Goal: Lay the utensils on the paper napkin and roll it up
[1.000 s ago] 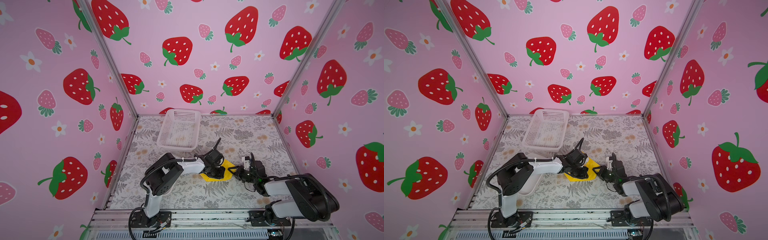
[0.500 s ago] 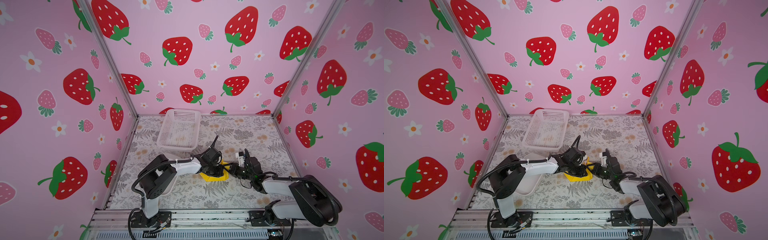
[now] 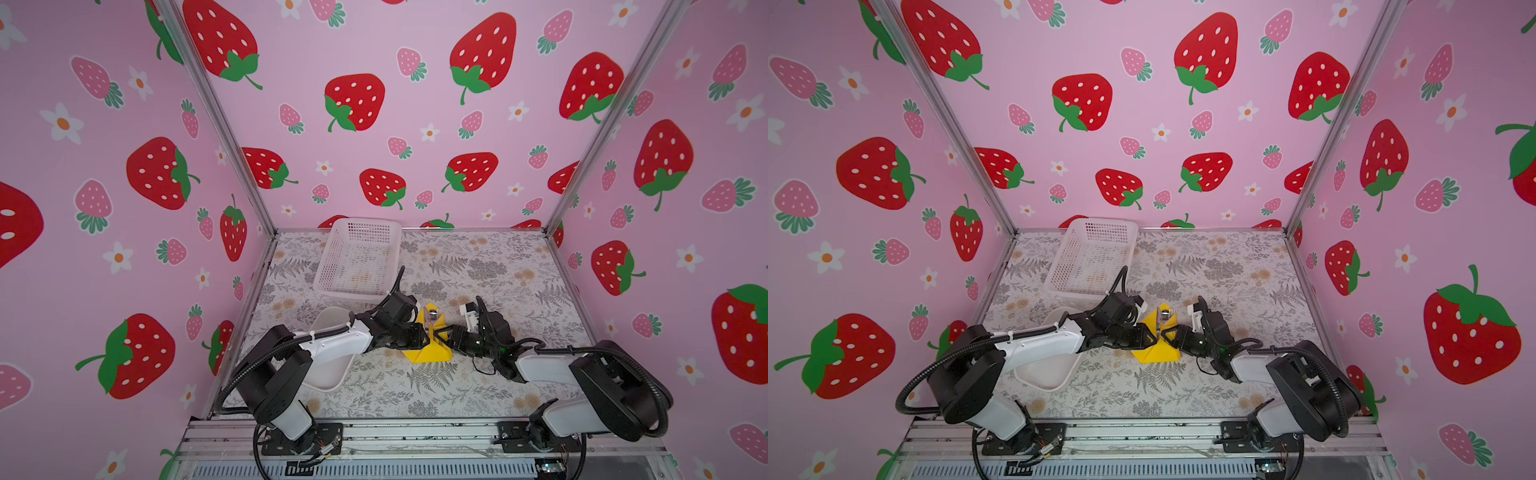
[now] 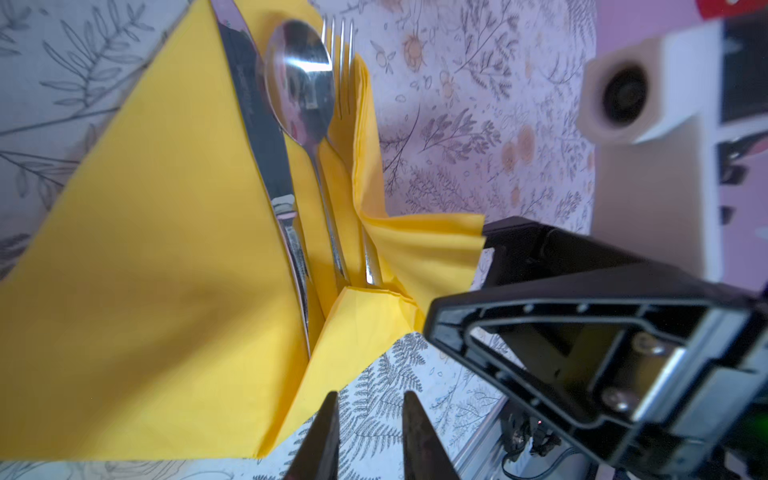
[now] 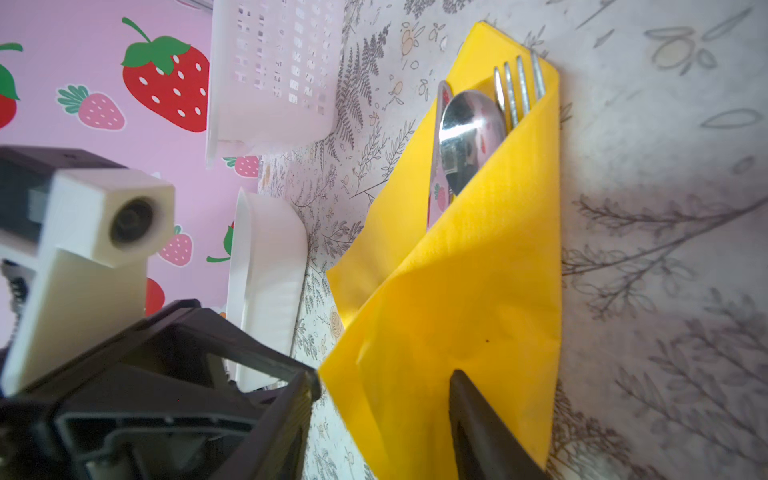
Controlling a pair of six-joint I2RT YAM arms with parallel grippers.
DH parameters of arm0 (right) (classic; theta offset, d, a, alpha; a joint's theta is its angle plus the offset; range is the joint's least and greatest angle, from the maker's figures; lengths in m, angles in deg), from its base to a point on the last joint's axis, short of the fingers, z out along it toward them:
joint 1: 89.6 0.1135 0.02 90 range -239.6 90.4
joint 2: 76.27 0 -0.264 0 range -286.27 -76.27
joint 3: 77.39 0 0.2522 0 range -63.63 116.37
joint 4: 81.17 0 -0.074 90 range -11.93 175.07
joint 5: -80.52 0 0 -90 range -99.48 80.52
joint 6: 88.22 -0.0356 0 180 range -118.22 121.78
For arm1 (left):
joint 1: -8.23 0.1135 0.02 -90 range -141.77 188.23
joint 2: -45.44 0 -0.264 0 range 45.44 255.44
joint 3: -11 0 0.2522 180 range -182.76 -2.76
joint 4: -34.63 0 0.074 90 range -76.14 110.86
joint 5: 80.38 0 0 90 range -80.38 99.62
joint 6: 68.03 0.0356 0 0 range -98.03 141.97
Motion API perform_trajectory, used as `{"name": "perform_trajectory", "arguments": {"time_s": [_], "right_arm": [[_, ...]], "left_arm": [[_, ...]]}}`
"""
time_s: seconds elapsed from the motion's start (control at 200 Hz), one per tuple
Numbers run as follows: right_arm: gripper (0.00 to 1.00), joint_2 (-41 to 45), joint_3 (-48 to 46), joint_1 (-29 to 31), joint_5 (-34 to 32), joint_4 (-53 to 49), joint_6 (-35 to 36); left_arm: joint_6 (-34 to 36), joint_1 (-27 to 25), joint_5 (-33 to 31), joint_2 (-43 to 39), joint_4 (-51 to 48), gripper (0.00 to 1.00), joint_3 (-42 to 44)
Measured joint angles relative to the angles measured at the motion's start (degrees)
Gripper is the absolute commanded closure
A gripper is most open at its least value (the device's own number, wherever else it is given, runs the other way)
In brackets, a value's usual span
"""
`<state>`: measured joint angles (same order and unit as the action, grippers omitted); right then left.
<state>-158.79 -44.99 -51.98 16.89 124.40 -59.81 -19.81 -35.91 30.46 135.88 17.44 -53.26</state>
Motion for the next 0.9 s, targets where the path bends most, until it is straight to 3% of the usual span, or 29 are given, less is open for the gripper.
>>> {"name": "perform_trajectory", "arguments": {"time_s": [0.23,0.9], "right_arm": [[0.36,-1.4,0.1,1.0,0.0,-0.1,0.3],[0.37,-1.4,0.0,1.6,0.2,0.0,1.5]], "left_arm": [[-4.0,3.7,3.8,-0.2,5.5,0.50,0.3],[-11.9,4.5,9.9,8.9,12.5,0.45,0.0]]}}
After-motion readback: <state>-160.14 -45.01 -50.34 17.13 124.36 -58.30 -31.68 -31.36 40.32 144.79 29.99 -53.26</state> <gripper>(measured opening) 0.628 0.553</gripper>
